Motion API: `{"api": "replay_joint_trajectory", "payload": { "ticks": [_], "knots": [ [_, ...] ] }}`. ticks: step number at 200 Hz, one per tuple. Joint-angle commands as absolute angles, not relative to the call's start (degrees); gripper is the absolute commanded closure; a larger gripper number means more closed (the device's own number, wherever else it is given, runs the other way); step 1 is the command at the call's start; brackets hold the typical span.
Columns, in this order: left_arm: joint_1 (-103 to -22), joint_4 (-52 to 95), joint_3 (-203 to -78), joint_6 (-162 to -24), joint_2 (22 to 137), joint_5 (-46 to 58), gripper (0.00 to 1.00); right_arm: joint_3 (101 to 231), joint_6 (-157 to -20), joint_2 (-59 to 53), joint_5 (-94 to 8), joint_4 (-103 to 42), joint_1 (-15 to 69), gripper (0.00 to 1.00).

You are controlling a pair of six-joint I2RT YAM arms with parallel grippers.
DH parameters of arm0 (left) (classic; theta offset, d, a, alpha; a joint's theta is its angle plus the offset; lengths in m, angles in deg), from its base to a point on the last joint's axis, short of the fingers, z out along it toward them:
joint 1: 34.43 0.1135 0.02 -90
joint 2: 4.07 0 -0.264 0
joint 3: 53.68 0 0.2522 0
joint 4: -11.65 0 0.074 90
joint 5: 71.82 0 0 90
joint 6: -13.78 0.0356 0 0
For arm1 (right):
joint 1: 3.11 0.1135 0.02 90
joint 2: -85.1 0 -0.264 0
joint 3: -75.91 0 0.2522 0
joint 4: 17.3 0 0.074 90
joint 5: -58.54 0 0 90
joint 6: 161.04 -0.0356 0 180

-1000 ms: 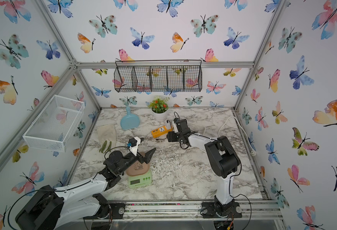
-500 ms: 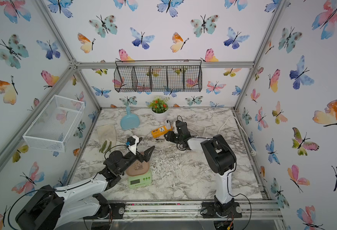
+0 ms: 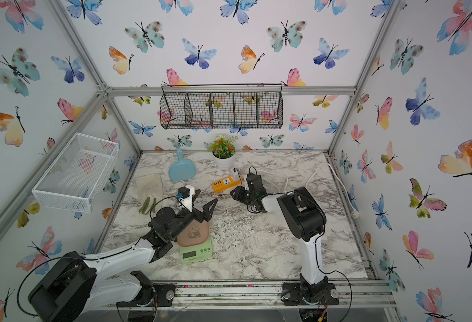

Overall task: Charge the electronic scale
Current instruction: Pick up the charging cable from the center of the board.

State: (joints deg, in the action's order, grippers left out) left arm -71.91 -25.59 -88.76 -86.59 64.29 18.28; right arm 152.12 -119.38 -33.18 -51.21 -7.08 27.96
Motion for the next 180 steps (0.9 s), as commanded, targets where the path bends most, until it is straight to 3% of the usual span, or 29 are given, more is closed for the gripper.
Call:
{"api": "replay_joint_trajectory", "payload": {
  "ticks": [1,49,55,67,75,94,107,146,180],
  "knots": [
    [-71.63,-27.65,-90.27,-88.02,65.07,17.15,0.06,153.58,-120.92,-35.69,-51.97,-5.96,27.88,0.53],
    [-71.61,-30.06,-89.92,-88.33,66.92,14.33,0.05,154.45,-121.51,-37.42,-52.92,-3.64,27.92,0.65],
    [-71.61,-31.29,-89.48,-87.96,67.02,13.73,0.04,154.44,-121.34,-37.42,-53.22,-3.35,27.96,0.70],
    [-71.61,-32.50,-89.08,-87.73,67.17,13.96,0.02,154.38,-121.06,-37.04,-54.46,-2.95,27.97,0.91],
    [-71.52,-31.97,-89.44,-87.52,67.29,14.39,0.01,154.12,-121.06,-36.37,-55.13,-2.73,27.92,0.98],
    [-71.21,-28.53,-91.12,-86.66,67.39,13.63,0.01,153.33,-120.79,-34.03,-56.71,-3.12,27.86,0.98],
    [-69.85,-27.19,-92.01,-84.60,67.64,7.04,0.01,152.70,-120.59,-32.30,-58.84,-3.53,27.83,0.98],
    [-59.53,-21.94,-97.40,-83.28,72.98,-17.77,0.21,148.88,-119.62,-26.05,-62.87,-5.41,27.33,0.98],
    [-56.22,-19.35,-102.97,-81.02,81.20,-24.85,0.40,147.91,-119.49,-24.07,-67.44,-6.72,25.99,0.98]
  ]
}}
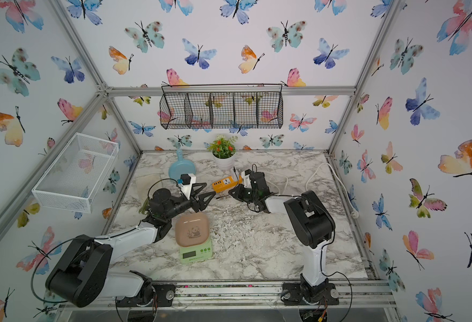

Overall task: Charge the electronic scale
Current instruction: Pick up the charging cable from the center of the board.

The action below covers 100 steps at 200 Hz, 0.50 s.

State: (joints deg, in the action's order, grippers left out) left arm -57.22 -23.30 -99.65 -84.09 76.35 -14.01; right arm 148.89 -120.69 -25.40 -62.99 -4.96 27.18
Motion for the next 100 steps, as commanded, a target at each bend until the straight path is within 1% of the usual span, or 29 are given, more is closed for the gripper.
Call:
{"api": "replay_joint_trajectory", "payload": {
  "ticks": [1,18,32,48,77,100],
  "knots": [
    [-56.23,-19.16,-103.23,-80.86,81.41,-24.83,0.41,147.84,-119.48,-24.02,-67.56,-6.81,25.94,0.98],
    [-55.91,-15.13,-106.60,-78.76,85.52,-24.97,0.46,147.23,-119.38,-22.94,-68.68,-7.22,25.60,0.98],
    [-55.34,-15.08,-107.75,-77.85,87.96,-24.77,0.46,147.04,-119.38,-22.40,-69.87,-7.60,25.26,0.98],
    [-55.35,-12.31,-110.14,-74.95,90.83,-23.42,0.45,147.56,-119.04,-22.20,-71.14,-8.52,24.89,0.96],
    [-55.33,-8.77,-113.13,-72.16,94.12,-22.32,0.45,149.56,-118.95,-22.69,-73.26,-10.05,24.41,0.95],
    [-55.31,-6.52,-113.76,-70.53,95.46,-21.90,0.49,150.37,-118.60,-22.14,-73.46,-11.41,24.15,0.96]
  ]
}}
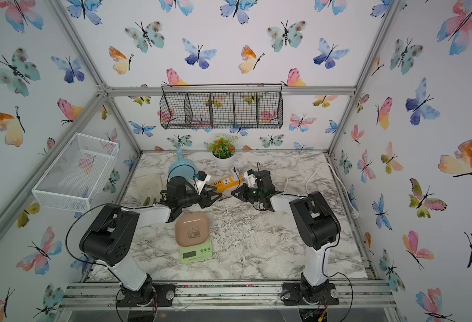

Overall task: Charge the electronic scale
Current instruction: Pick up the charging cable from the center of the board.

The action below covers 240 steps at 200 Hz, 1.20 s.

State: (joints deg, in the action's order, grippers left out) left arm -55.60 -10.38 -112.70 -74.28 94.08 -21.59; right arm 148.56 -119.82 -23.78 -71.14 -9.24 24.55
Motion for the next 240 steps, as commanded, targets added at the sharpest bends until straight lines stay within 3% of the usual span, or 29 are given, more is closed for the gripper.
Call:
{"api": "replay_joint_trajectory", "payload": {
  "ticks": [1,140,197,240],
  "knots": [
    [-55.33,-6.51,-113.72,-70.52,95.48,-21.86,0.49,150.39,-118.59,-22.05,-73.47,-11.48,24.14,0.96],
    [-56.54,-7.38,-111.12,-70.33,95.94,-21.62,0.74,151.02,-118.99,-19.49,-74.08,-13.15,23.17,0.95],
    [-57.58,-7.23,-112.17,-69.27,96.47,-22.12,0.72,151.10,-119.21,-19.25,-74.51,-13.22,23.09,0.94],
    [-57.74,-7.20,-112.71,-68.99,96.66,-22.00,0.78,151.12,-119.21,-19.14,-74.62,-13.32,23.08,0.94]
  ]
}}
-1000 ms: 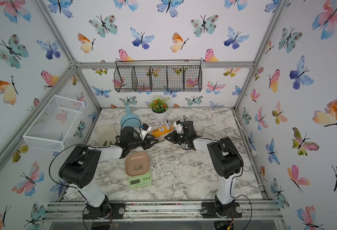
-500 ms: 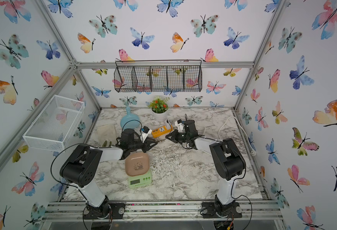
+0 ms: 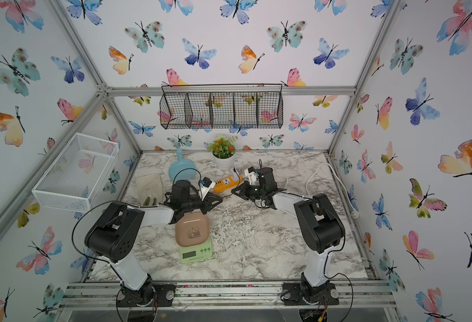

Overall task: Charge the electronic scale
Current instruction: Pick up the charging cable from the center of the board.

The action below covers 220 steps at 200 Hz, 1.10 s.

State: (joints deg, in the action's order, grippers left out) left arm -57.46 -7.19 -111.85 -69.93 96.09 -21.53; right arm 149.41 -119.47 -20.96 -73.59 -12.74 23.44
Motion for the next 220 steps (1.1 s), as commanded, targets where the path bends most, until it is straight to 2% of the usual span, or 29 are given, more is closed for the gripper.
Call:
{"api": "replay_joint_trajectory", "payload": {
  "ticks": [1,22,46,58,84,101,130,165,171,181,189,220],
  "knots": [
    [-57.78,-7.20,-112.71,-68.96,96.61,-21.95,0.78,151.11,-119.21,-19.14,-74.62,-13.31,23.08,0.94],
    [-57.75,-7.20,-112.53,-68.64,96.27,-22.55,0.83,151.15,-119.21,-19.23,-74.70,-13.31,23.08,0.93],
    [-57.76,-7.20,-112.02,-68.44,95.52,-22.87,0.90,151.11,-118.78,-19.01,-74.44,-13.21,22.87,0.84],
    [-57.76,-7.20,-112.00,-68.65,95.35,-23.25,0.94,151.15,-117.74,-18.74,-74.47,-12.81,22.66,0.78],
    [-57.76,-6.42,-112.56,-69.55,94.84,-25.45,0.98,151.32,-109.34,-16.35,-71.65,-15.18,22.04,0.58],
    [-57.56,-5.47,-113.20,-70.21,94.22,-27.61,0.99,150.36,-101.18,-14.06,-70.18,-17.15,21.22,0.51],
    [-56.82,-2.24,-116.03,-72.22,94.09,-32.32,0.99,146.31,-88.02,-9.10,-72.55,-15.72,19.30,0.49],
    [-56.08,2.43,-121.25,-74.30,95.10,-40.39,0.99,145.79,-75.40,-7.45,-83.62,-11.45,18.89,0.49],
    [-55.85,4.16,-122.60,-74.23,95.53,-41.74,0.99,147.41,-72.82,-8.02,-85.44,-13.28,18.87,0.52],
    [-55.40,6.32,-124.40,-74.23,96.08,-43.60,0.99,150.23,-67.77,-9.04,-88.67,-16.16,18.73,0.65],
    [-55.05,7.48,-125.48,-74.33,96.49,-44.78,0.99,151.82,-62.56,-10.24,-94.51,-17.40,18.57,0.68],
    [-54.58,11.48,-129.56,-73.64,97.34,-47.82,0.99,158.16,-56.43,-15.62,-100.21,-20.39,18.35,0.63]
  ]
}}
